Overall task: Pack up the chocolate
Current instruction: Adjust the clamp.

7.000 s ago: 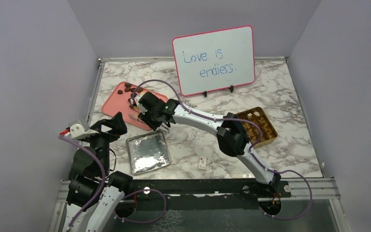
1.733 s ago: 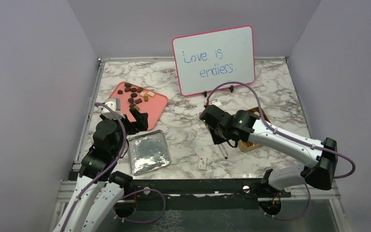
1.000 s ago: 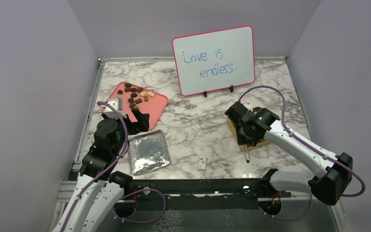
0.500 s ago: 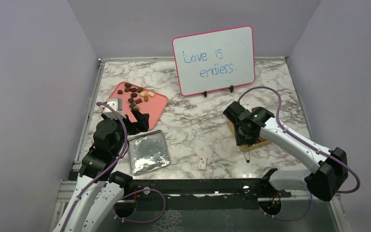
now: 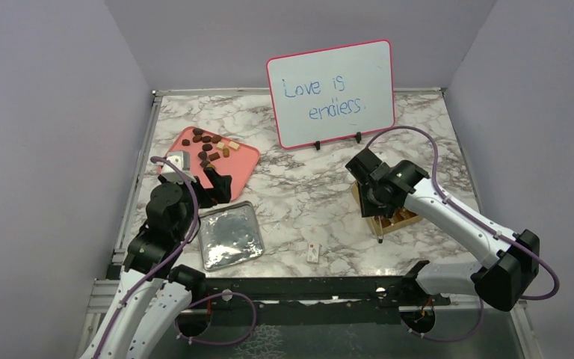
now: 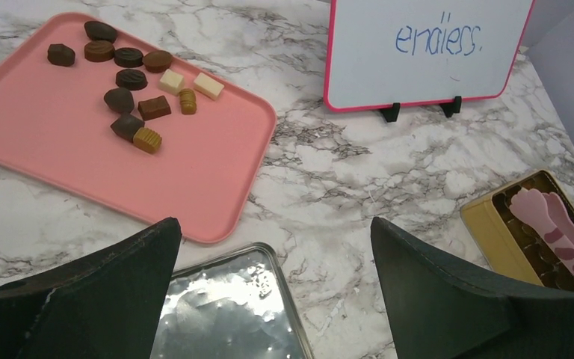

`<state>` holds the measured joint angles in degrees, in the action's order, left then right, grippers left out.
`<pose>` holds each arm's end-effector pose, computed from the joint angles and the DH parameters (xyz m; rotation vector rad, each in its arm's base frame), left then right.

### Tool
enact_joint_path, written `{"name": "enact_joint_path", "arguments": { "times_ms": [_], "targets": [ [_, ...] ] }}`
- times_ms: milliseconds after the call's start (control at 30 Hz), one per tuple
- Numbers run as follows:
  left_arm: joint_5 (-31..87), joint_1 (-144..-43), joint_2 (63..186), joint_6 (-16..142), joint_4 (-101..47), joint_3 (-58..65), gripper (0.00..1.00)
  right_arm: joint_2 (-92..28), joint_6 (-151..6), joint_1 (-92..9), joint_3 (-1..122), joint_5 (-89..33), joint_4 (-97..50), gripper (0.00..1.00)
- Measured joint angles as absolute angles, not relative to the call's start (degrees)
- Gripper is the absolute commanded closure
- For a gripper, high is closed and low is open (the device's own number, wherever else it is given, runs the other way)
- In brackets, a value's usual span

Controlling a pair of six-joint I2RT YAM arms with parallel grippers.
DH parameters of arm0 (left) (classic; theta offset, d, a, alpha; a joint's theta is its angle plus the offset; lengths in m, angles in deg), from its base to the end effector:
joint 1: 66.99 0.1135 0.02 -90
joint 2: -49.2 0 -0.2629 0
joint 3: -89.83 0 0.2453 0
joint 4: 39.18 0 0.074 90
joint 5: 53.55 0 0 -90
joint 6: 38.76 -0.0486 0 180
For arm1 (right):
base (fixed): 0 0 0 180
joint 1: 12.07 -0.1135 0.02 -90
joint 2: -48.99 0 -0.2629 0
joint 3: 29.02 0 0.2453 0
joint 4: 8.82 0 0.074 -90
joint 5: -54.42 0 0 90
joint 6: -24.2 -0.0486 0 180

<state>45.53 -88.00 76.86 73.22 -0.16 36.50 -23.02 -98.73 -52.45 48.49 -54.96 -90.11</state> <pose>0.1212 -0.0383 0.3136 -0.1292 1.8135 -0.3915 0.1722 0.1253 0.2709 -0.1197 2.7360 -0.1713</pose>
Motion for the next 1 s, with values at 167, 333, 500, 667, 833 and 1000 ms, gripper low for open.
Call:
{"name": "enact_joint_path", "arguments": {
  "times_ms": [167,333,500,667,833,1000],
  "targets": [
    [43.59,-88.0,79.72,74.84,-0.51,36.48,0.04,-23.28,-95.6,-52.45,52.23,-53.25,-87.79,0.61],
    [40.18,-88.0,84.05,78.68,-0.79,36.08,0.04,-23.41,-90.6,-52.8,54.57,-48.58,-81.08,0.61],
    [35.7,-88.0,89.99,83.1,-1.97,33.87,0.04,-25.18,-85.66,-55.73,55.81,-43.57,-74.35,0.61],
    [30.6,-88.0,96.97,86.9,-4.88,30.11,0.04,-30.8,-81.77,-60.93,58.2,-40.12,-67.86,0.61],
    [28.26,-88.0,101.43,89.13,-8.11,30.09,0.04,-36.02,-78.45,-66.37,61.23,-39.53,-63.24,0.61],
    [29.51,-88.0,104.97,88.98,-8.9,30.09,0.05,-38.17,-74.66,-70.35,63.88,-39.55,-59.31,0.6]
  ]
}}
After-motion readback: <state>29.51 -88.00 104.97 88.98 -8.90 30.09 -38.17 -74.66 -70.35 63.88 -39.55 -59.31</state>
